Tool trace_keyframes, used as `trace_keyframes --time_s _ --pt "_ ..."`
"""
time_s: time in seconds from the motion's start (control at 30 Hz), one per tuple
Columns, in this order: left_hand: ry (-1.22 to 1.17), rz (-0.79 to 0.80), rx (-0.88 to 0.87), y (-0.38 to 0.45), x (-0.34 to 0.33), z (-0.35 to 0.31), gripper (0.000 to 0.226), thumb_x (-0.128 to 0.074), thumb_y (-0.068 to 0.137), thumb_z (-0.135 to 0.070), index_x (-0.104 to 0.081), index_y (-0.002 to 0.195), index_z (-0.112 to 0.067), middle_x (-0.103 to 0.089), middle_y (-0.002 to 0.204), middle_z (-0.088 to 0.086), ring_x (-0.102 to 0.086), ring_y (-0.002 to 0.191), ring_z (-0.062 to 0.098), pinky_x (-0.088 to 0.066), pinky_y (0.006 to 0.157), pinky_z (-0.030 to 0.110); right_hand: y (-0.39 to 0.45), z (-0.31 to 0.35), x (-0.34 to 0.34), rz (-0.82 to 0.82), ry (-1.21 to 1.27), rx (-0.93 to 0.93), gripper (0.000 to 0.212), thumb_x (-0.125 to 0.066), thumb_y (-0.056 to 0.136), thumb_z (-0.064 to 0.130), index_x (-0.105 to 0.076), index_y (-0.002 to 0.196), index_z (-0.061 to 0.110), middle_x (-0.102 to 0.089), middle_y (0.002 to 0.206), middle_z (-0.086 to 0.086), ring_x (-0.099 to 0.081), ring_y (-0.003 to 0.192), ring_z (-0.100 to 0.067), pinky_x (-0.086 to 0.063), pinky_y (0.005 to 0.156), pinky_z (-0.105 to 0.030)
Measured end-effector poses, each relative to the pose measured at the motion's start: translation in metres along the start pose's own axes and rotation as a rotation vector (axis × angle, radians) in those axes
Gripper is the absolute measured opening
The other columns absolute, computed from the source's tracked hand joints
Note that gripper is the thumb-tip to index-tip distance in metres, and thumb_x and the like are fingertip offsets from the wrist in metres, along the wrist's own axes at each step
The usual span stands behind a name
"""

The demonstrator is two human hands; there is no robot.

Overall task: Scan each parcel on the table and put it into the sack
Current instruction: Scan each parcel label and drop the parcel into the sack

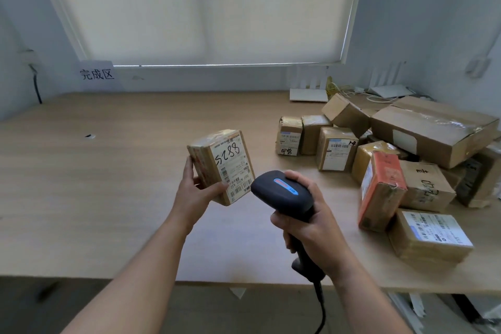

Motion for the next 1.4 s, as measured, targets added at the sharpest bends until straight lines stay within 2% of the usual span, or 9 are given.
trace_keyframes --time_s 0.2,0.43,0.5,0.57,0.67,0.87,1.03,1.2,1.4 --pt "0.027 -0.117 -0.06 -0.016 0.105 0.006 0.09 -0.074 0.08 -0.011 -0.02 0.144 -0.043 -0.059 0.102 -0.016 -0.057 0.096 0.004 -0.047 0.077 0.024 0.02 0.009 -0.093 0.116 -0.014 0.046 0.072 -0.07 0.081 -0.011 -0.056 0.114 0.051 -0.06 0.115 -0.009 -0.049 0.05 -0.027 -0.046 0.046 -0.035" --pt "0.121 -0.322 -0.09 -0.052 0.245 0.018 0.077 -0.075 0.079 -0.012 -0.026 0.117 -0.057 -0.056 0.1 -0.022 -0.056 0.093 0.001 -0.047 0.059 0.004 0.039 0.013 -0.238 0.298 0.033 0.091 0.072 -0.065 0.082 -0.016 -0.059 0.11 0.05 -0.07 0.092 0.005 -0.046 0.044 -0.024 -0.042 0.042 -0.031" --pt "0.147 -0.407 -0.09 -0.062 0.285 0.023 0.081 -0.077 0.077 -0.017 -0.023 0.114 -0.065 -0.058 0.108 -0.013 -0.057 0.101 0.008 -0.049 0.07 0.008 0.042 0.015 -0.278 0.339 0.033 0.104 0.073 -0.065 0.081 -0.017 -0.059 0.11 0.049 -0.069 0.088 0.006 -0.046 0.043 -0.025 -0.042 0.042 -0.031" --pt "0.168 -0.491 -0.075 -0.072 0.323 0.027 0.087 -0.078 0.071 -0.028 -0.019 0.114 -0.074 -0.056 0.12 0.001 -0.056 0.11 0.017 -0.052 0.087 0.03 0.043 0.017 -0.315 0.376 0.027 0.118 0.074 -0.065 0.081 -0.017 -0.058 0.112 0.049 -0.069 0.088 0.007 -0.046 0.043 -0.026 -0.042 0.042 -0.031" --pt "0.187 -0.589 -0.077 -0.089 0.376 0.03 0.092 -0.079 0.066 -0.031 -0.016 0.113 -0.079 -0.056 0.121 0.005 -0.059 0.107 0.016 -0.052 0.091 0.037 0.043 0.017 -0.366 0.431 0.03 0.118 0.073 -0.065 0.08 -0.016 -0.058 0.113 0.048 -0.068 0.086 0.005 -0.046 0.043 -0.026 -0.043 0.041 -0.033" --pt "0.221 -0.733 -0.046 -0.126 0.473 0.038 0.099 -0.079 0.073 -0.027 -0.015 0.144 -0.051 -0.046 0.124 -0.004 -0.052 0.107 0.009 -0.04 0.093 0.025 0.037 0.015 -0.466 0.551 0.069 0.105 0.071 -0.066 0.08 -0.016 -0.057 0.115 0.045 -0.065 0.077 0.002 -0.046 0.041 -0.024 -0.043 0.04 -0.031" --pt "0.298 -0.873 0.016 -0.159 0.545 0.051 0.101 -0.079 0.074 -0.03 -0.011 0.147 -0.046 -0.042 0.128 0.0 -0.05 0.11 0.014 -0.039 0.098 0.029 0.029 0.006 -0.538 0.649 0.114 0.073 0.067 -0.072 0.075 -0.008 -0.056 0.119 0.04 -0.062 0.091 -0.01 -0.043 0.041 -0.028 -0.042 0.039 -0.032" --pt "0.325 -1.031 0.193 -0.174 0.598 0.075 0.107 -0.078 0.075 -0.032 -0.003 0.152 -0.033 -0.029 0.143 0.013 -0.041 0.129 0.031 -0.038 0.105 0.047 0.027 -0.005 -0.581 0.717 0.125 0.06 0.066 -0.071 0.069 0.004 -0.057 0.118 0.045 -0.064 0.091 -0.003 -0.045 0.04 -0.027 -0.042 0.039 -0.031" --pt "0.333 -1.067 0.287 -0.166 0.616 0.084 0.096 -0.067 0.086 -0.033 0.002 0.153 -0.028 -0.01 0.154 0.013 -0.028 0.137 0.03 -0.034 0.104 0.043 0.036 -0.012 -0.587 0.699 0.094 0.035 0.066 -0.071 0.068 0.005 -0.057 0.118 0.046 -0.064 0.09 -0.002 -0.045 0.042 -0.029 -0.042 0.041 -0.034"
Point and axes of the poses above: each hand's wrist, its own y-axis towards the middle knuckle, its own x-axis out of the back of the hand, z = x × y, the point moved 4 cm from there along y, towards the middle knuckle
